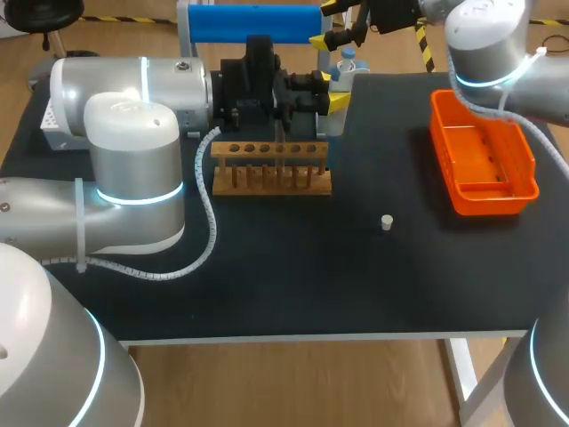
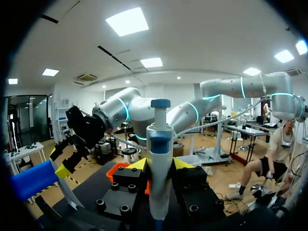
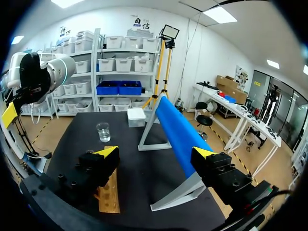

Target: Invert the test tube, pick up the pipette, mount the tip to pipette, aspirate from beaker and dispense into the tube, eject the tip, return the pipette, and cap with the stopper.

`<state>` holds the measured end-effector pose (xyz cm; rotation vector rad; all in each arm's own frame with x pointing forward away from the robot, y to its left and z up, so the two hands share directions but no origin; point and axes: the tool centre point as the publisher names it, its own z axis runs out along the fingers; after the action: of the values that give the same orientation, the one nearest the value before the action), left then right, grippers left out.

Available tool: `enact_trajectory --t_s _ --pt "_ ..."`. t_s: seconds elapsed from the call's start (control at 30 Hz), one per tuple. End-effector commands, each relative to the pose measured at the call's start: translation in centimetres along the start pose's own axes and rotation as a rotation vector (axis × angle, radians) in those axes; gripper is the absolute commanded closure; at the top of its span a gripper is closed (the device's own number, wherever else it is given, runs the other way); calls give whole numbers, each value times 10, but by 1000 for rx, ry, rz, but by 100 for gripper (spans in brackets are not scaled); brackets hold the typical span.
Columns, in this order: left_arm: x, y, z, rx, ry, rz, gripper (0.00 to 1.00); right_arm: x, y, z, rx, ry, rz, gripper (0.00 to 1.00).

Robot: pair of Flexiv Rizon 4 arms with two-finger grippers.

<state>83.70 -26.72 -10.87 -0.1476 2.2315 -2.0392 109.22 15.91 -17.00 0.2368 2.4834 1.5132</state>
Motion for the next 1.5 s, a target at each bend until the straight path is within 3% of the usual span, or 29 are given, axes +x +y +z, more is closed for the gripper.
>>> enact_trajectory --t_s 0.03,0.77,1.13,1.3,1.5 --pt "0 0 1 1 -1 -1 100 -1 0 -1 3 4 0 0" --pt "0 0 1 1 -1 -1 100 -1 0 -1 3 4 0 0" --pt "-23 8 -67 -129 -156 -21 100 -1 0 -1 3 4 0 0" --pt "-43 21 -108 -174 -272 -63 100 -1 0 -1 3 4 0 0" --pt "-70 33 -135 -227 -403 -94 100 -1 0 -1 3 4 0 0"
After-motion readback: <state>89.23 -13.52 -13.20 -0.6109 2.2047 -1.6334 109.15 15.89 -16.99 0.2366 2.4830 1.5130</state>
